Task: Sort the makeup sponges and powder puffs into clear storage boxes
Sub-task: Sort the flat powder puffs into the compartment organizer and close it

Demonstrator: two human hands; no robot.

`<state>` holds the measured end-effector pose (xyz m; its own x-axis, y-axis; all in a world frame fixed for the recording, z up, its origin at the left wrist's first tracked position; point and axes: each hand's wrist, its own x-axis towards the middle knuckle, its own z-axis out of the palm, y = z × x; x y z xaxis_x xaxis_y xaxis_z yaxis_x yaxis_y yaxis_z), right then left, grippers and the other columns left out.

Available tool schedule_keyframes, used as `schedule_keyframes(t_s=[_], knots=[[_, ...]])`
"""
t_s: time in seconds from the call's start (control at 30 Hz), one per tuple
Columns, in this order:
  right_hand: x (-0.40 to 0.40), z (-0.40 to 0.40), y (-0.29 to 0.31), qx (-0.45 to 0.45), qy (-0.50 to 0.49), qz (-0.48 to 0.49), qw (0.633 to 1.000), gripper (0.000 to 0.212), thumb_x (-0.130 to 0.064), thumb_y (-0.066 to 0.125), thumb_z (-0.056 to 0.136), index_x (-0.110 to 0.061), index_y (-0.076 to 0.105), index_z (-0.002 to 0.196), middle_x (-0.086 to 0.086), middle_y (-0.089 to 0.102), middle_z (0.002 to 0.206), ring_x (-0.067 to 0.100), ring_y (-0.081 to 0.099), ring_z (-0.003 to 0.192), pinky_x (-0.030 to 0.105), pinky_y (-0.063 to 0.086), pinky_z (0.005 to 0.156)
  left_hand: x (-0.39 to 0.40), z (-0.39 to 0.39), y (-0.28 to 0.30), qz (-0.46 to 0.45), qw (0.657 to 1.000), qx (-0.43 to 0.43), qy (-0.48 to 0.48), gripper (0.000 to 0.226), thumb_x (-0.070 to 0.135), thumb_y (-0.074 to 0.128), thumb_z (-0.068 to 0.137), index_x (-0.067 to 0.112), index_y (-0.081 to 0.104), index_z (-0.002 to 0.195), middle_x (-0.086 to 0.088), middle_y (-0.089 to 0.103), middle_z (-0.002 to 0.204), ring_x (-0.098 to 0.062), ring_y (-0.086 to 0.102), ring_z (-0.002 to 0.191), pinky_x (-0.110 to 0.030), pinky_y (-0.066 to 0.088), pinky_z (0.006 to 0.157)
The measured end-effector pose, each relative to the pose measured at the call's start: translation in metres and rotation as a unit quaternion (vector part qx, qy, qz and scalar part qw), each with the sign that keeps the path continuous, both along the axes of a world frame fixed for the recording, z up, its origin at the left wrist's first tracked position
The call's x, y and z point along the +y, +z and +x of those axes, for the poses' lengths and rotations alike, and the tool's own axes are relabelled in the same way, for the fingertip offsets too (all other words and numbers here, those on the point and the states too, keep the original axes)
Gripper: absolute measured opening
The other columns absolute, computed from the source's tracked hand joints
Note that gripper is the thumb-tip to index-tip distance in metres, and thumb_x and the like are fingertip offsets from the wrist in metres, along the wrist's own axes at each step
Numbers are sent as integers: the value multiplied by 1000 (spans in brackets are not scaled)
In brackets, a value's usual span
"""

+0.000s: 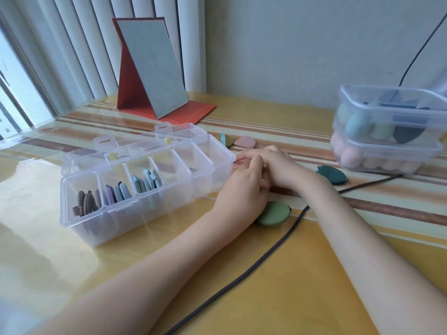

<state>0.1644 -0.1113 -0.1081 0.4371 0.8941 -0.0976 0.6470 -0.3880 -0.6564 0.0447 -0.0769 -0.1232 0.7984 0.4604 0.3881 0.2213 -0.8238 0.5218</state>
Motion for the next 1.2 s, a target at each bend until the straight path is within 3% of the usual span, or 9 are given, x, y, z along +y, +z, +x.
schedule_keyframes(t_s=[0.1,0.23,0.33,0.43,0.57,0.7,0.87,1.03,1.2], knots=[[7,8,2,113,-38,29,992,75,-43,78,39,-24,67,111,0,46,87,18,58,64,24,44,51,3,0,1,75,997,14,30,15,4,47,86,3,43,101,-17,58,93,-35,55,79,-38,41,59],[19,11,5,57,27,75,995,7,-22,74,82,-25,68,80,-10,62,92,0,45,39,17,33,42,7,0,0,100,994,31,40,19,10,46,90,1,46,107,-17,58,101,-37,57,77,-36,38,57],[23,17,3,54,27,83,995,18,-10,71,80,-24,60,78,4,63,111,0,51,48,15,35,39,9,1,-1,128,990,30,44,11,13,43,93,5,44,101,-14,57,94,-33,55,72,-33,31,55],[21,23,5,132,-24,165,977,20,-6,66,82,-21,54,83,-1,64,84,4,53,48,15,37,38,11,2,-1,106,994,10,37,11,16,41,96,7,40,101,-13,59,88,-37,58,78,-35,38,56],[14,36,19,324,-52,328,886,25,4,66,84,-18,55,84,-3,62,79,9,55,60,20,41,51,9,-1,5,-106,988,-111,29,17,18,43,98,7,31,103,2,66,98,-35,60,90,-42,48,70],[3,39,24,509,53,314,800,15,-5,64,80,-20,59,83,4,63,93,19,61,78,19,39,50,5,-2,4,-185,960,-207,38,22,7,39,96,12,30,115,17,56,79,-19,57,74,-22,43,63],[-3,34,18,414,145,165,883,16,-5,66,79,-17,58,86,4,67,87,15,64,75,21,49,59,7,-2,3,-401,884,-241,12,20,4,34,99,18,45,107,-5,64,92,-37,68,77,-52,58,65],[4,29,18,321,108,151,929,15,-18,77,70,-19,69,82,29,63,98,23,54,83,29,42,73,9,2,4,-478,831,-284,-8,21,25,32,104,17,51,100,-9,67,89,-28,70,83,-42,60,73],[8,33,16,308,95,180,929,10,-15,74,81,-21,67,83,-5,60,69,6,53,59,17,39,51,11,5,-2,-430,857,-283,-21,15,20,44,100,14,48,113,-7,68,91,-23,71,82,-38,59,76]])
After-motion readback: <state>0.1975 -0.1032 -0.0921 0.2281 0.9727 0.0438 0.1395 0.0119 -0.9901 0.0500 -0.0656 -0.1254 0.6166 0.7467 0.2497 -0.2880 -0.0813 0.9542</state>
